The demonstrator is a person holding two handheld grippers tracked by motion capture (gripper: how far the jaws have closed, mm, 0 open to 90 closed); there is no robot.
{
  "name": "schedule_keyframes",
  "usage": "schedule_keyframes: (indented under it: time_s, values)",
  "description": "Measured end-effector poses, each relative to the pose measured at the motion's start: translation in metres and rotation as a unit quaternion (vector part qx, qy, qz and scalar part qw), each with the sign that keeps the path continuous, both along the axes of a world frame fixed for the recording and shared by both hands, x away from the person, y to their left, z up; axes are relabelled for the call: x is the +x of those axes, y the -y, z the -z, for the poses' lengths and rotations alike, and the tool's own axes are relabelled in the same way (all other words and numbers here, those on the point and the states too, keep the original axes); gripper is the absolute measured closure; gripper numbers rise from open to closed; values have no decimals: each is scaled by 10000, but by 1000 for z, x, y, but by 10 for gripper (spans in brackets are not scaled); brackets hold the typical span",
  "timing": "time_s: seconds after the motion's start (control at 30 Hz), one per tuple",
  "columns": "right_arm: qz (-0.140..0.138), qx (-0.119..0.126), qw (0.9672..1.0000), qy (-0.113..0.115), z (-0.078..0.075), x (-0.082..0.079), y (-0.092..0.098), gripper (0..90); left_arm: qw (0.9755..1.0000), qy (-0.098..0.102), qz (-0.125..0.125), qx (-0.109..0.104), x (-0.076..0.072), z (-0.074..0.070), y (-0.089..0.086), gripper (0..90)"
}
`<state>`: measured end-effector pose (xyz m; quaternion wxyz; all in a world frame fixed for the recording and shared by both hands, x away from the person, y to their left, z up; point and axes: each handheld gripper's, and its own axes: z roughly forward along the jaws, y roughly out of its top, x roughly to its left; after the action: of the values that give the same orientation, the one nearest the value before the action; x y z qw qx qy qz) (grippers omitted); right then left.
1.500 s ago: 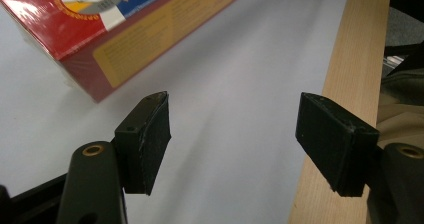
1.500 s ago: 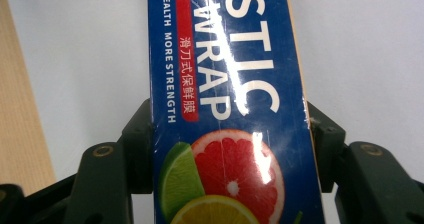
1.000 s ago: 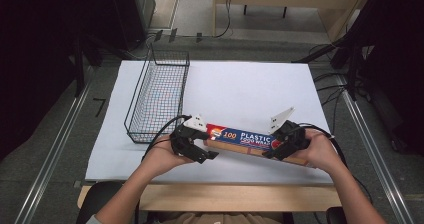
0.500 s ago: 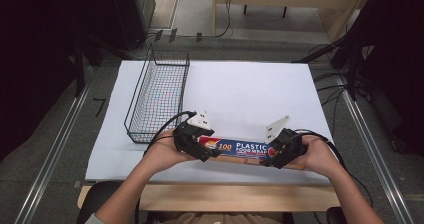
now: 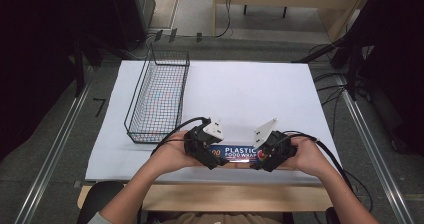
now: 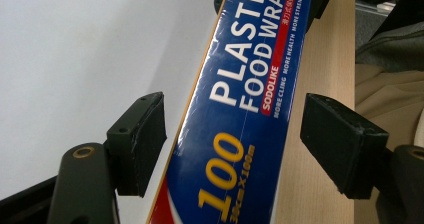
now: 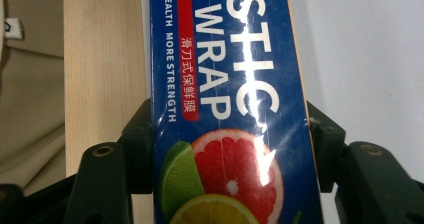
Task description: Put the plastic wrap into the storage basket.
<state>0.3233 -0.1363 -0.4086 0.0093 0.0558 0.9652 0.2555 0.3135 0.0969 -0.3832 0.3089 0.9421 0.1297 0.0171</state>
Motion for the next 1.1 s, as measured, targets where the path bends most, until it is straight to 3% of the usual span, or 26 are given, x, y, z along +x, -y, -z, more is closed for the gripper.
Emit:
schedule_keyframes:
  time_s: [0.23, 0.43, 0.57, 0.67, 0.83, 0.97, 1.1]
  values:
    - [-147, 109, 9997, 152, -6, -1, -14, 406, 9996, 95, 101, 261, -3, 6, 6, 272]
    - [-207, 156, 9995, 185, -10, -3, -22, 406, 9988, 284, 278, 272, -7, 6, 7, 323]
    - [-258, 161, 9993, 200, -10, -2, -23, 406, 9987, 10, 218, 451, -3, 9, 9, 266]
    - [-272, 101, 9993, 223, -10, -3, -28, 407, 9974, 45, 291, 659, -4, 14, 13, 290]
    - [-342, 80, 9989, 303, -9, -5, -31, 409, 9972, 167, 313, 657, -6, 16, 12, 350]
    - [-374, 60, 9990, 244, -7, -3, -32, 409, 9972, -23, 256, 708, -4, 20, 14, 342]
    - [-428, 66, 9989, 173, -4, -1, -32, 407, 9968, -74, 284, 750, -4, 21, 15, 368]
